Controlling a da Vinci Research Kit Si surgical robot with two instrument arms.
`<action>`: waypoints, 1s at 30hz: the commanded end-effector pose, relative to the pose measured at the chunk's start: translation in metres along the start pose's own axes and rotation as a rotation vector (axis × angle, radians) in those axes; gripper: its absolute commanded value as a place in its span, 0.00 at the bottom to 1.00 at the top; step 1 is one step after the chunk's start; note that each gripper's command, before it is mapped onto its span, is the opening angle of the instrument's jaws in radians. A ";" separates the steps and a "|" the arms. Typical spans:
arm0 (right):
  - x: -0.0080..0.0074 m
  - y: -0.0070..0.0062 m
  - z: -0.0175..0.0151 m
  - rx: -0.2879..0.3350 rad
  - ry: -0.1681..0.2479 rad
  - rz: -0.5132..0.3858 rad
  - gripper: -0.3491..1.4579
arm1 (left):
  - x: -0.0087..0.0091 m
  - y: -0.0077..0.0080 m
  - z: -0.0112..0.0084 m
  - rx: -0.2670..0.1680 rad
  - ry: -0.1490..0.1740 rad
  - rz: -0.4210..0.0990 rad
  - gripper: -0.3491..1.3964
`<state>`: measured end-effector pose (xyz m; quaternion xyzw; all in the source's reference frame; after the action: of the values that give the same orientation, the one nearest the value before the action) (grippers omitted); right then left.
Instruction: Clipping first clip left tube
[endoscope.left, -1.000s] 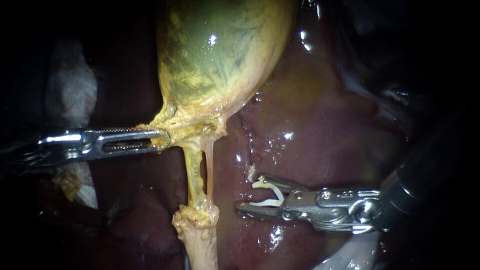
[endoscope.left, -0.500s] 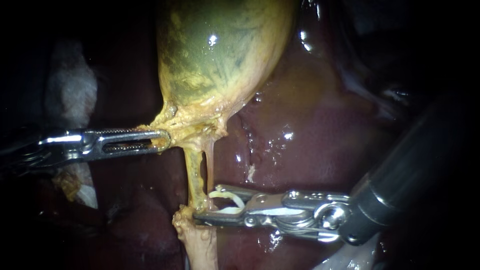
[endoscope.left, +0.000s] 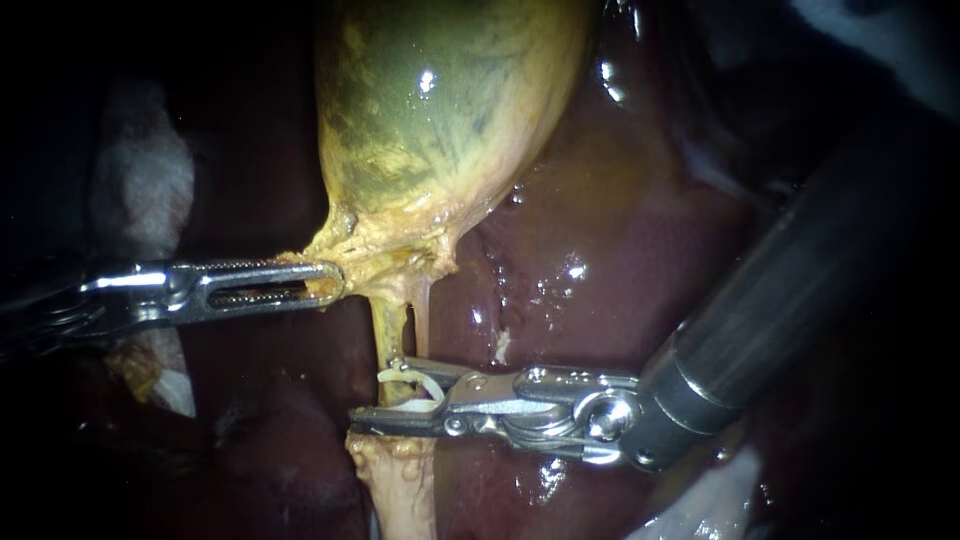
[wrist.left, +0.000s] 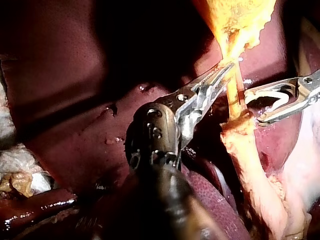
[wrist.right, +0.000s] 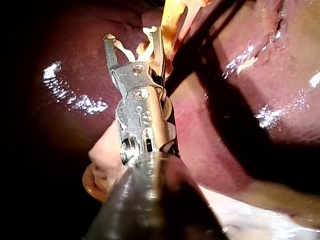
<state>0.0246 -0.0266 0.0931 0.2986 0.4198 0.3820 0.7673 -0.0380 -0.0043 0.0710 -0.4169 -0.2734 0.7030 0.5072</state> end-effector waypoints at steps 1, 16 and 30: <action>-0.0002 0.0004 0.0003 -0.001 0.001 -0.003 0.49 | 0.0000 0.0000 0.0000 0.001 0.000 0.000 0.00; -0.0017 0.0034 0.0007 -0.026 0.013 -0.015 0.49 | -0.0001 0.0002 0.0000 0.002 0.001 0.000 0.00; -0.0032 0.0055 0.0015 -0.059 0.028 -0.025 0.49 | -0.0001 0.0007 0.0003 0.006 0.000 -0.002 0.00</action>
<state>0.0231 -0.0267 0.0996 0.2646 0.4228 0.3886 0.7747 -0.0386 -0.0046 0.0706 -0.4153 -0.2719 0.7033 0.5089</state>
